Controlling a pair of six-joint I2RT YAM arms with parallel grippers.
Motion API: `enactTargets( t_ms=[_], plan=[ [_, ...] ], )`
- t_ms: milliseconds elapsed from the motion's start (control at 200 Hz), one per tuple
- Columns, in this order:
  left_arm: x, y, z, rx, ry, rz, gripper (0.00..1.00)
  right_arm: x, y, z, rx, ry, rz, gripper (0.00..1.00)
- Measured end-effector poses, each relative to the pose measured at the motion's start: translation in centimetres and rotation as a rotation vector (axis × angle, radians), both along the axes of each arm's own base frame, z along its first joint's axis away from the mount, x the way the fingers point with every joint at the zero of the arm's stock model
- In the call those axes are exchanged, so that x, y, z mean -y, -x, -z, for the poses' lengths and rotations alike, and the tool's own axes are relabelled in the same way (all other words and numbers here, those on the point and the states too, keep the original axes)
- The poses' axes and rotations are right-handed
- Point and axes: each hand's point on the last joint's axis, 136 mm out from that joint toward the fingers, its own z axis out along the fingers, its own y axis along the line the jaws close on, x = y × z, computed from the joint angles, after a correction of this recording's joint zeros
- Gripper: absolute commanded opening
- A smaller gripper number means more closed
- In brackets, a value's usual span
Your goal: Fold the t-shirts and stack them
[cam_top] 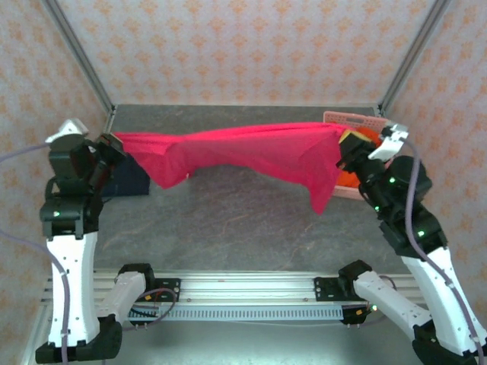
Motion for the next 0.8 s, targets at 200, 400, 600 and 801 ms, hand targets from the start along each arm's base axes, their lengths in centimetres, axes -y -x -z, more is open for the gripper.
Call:
enactTargets(
  t_ms=[200, 400, 600, 801],
  plan=[
    [-1.2, -2.4, -6.6, 0.104, -0.023, -0.052, 0.0, -1.0, -3.7, -4.3, 0.023, 0.113, 0.026, 0.0],
    [-2.4, -10.2, -7.6, 0.089, 0.007, -0.068, 0.0, -1.8, -12.1, -3.0, -0.072, 0.196, 0.064, 0.0],
    [-3.4, -17.8, -8.4, 0.095, 0.034, -0.075, 0.0, -3.7, -19.7, -0.2, -0.149, 0.202, 0.03, 0.0],
    [-5.2, -21.8, -14.5, 0.271, 0.046, -0.086, 0.0, -5.0, -23.4, -5.5, -0.042, 0.155, -0.006, 0.0]
  ],
)
